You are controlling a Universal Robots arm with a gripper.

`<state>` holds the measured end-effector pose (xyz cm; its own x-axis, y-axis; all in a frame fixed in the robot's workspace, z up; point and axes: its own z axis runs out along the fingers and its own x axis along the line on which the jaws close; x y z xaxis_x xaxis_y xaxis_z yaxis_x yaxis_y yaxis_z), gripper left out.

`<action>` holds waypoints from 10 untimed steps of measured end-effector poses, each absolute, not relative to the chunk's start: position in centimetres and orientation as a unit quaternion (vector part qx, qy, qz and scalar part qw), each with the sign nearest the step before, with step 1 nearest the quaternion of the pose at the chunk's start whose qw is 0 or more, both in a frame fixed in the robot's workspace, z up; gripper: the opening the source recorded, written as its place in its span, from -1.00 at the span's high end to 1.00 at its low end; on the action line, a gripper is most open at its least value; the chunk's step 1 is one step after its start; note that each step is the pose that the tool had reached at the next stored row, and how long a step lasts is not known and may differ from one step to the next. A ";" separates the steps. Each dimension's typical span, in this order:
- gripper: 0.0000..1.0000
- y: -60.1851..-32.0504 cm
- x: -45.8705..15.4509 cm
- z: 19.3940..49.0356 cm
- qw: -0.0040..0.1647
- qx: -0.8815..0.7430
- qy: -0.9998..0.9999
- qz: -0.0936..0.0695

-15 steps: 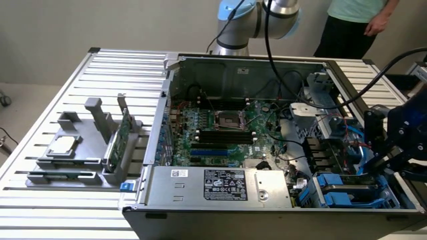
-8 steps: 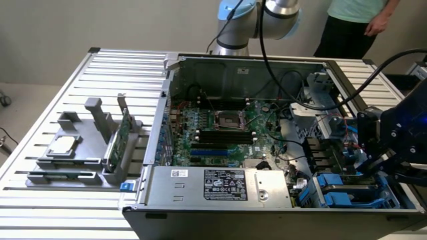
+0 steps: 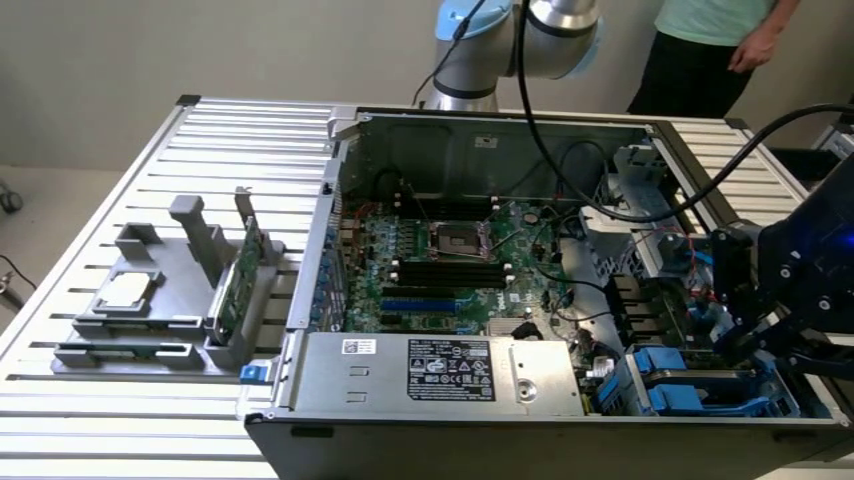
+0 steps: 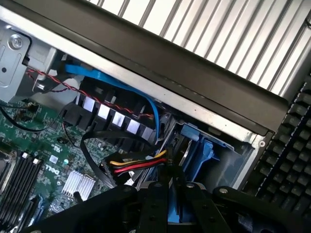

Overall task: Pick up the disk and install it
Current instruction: 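Insert the first disk wire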

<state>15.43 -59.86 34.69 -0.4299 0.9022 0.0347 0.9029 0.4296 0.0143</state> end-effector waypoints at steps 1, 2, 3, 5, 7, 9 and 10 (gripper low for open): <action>0.67 -59.9 15.4 34.7 0.011 -0.536 -0.844 -0.014; 0.67 -59.9 15.4 34.7 0.011 -0.539 -0.842 -0.014; 0.67 -59.9 15.4 34.7 0.011 -0.543 -0.840 -0.014; 0.67 -59.9 15.4 34.7 0.012 -0.552 -0.834 -0.013; 0.67 -59.9 15.4 34.7 0.012 -0.561 -0.827 -0.013; 0.67 -59.9 15.4 34.7 0.012 -0.573 -0.820 -0.013; 0.67 -59.9 15.4 34.7 0.013 -0.579 -0.815 -0.013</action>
<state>15.42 -59.85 34.69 -0.3299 0.9433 0.0357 0.9440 0.3298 0.0071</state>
